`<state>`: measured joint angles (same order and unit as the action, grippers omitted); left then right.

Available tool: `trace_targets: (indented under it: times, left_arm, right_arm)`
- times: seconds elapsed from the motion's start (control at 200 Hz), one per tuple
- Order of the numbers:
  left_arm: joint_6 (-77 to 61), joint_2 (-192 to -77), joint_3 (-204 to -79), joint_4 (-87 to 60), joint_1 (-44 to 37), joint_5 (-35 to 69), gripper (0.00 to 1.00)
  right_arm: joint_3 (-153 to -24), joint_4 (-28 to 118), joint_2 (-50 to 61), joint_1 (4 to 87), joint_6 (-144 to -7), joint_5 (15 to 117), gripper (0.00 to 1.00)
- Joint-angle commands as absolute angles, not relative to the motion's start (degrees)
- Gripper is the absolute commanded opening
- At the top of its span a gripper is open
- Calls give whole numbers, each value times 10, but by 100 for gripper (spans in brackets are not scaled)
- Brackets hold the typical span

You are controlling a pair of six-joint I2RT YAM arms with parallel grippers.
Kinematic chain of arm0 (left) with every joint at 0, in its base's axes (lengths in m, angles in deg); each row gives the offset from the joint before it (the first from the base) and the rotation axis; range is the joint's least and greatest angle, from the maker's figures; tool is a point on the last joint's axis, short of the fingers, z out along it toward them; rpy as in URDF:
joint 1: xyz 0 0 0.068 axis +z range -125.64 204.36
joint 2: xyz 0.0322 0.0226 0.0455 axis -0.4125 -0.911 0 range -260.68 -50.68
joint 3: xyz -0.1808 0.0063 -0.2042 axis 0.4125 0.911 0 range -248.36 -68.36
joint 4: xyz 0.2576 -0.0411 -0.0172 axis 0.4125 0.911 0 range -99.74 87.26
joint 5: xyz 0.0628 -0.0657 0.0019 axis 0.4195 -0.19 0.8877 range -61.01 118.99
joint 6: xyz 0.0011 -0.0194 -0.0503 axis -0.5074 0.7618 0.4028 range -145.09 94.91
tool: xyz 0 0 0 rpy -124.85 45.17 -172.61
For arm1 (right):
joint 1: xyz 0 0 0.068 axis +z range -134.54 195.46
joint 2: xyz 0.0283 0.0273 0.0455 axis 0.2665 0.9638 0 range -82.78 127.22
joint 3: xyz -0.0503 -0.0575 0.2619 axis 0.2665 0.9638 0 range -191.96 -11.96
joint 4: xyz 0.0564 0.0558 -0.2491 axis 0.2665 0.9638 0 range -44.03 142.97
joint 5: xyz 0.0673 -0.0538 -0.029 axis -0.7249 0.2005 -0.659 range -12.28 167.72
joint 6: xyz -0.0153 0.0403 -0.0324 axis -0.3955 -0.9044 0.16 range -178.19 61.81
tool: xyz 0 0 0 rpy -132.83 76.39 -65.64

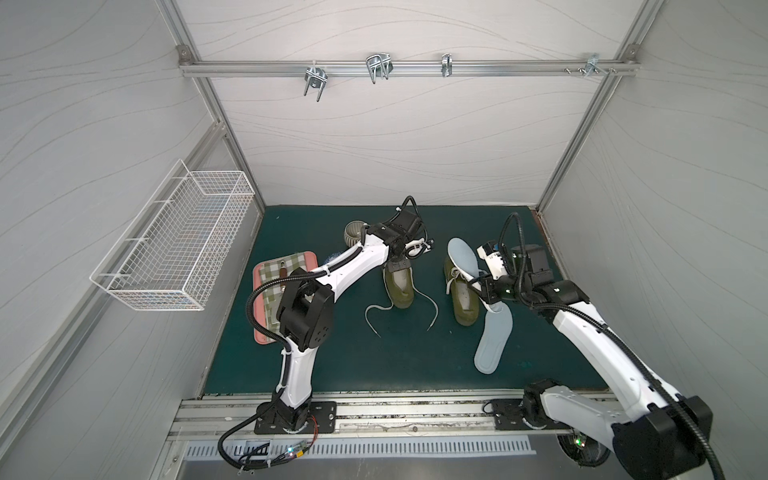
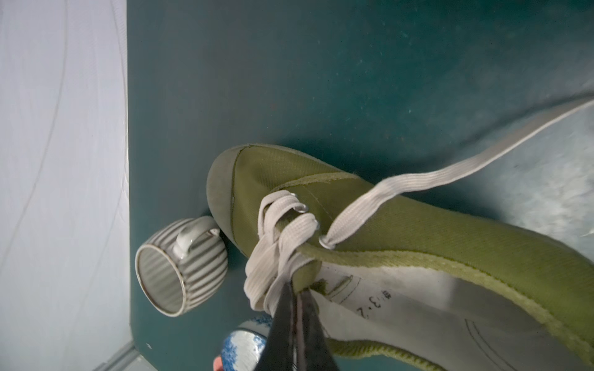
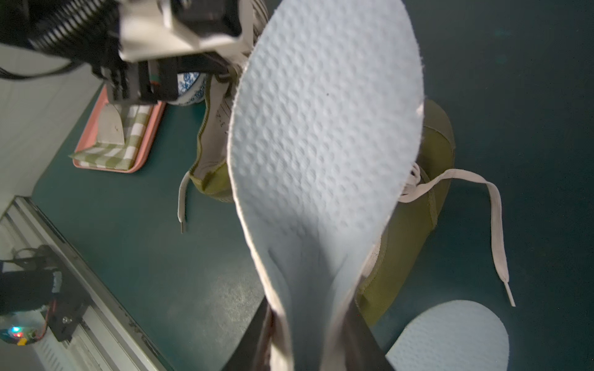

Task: Insert the insole into the shoe

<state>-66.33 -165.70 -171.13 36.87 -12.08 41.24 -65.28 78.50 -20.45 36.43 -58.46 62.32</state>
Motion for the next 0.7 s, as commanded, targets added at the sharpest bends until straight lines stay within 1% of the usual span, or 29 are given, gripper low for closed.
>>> trace_targets:
  times: [0.0, 0.16, 0.375, 0.525, 0.69]
  left_arm:
    - [-549, -1664, -1737, 417, -122, 382, 0]
    - [-469, -1659, -1737, 432, -122, 359, 0]
    - [-388, -1650, -1731, 431, -121, 297, 0]
    - [-346, -1625, -1680, 386, -114, 235, 0]
    - [-300, -1591, -1610, 315, -84, 152, 0]
  right_arm:
    - [-682, 822, -187, 393, -541, 653, 30]
    - [-707, 860, -159, 432, -518, 679, 30]
    - [-730, 905, -142, 452, -505, 691, 29]
    - [-736, 947, -124, 479, -490, 715, 29]
    - [-752, 979, -101, 510, -458, 742, 28]
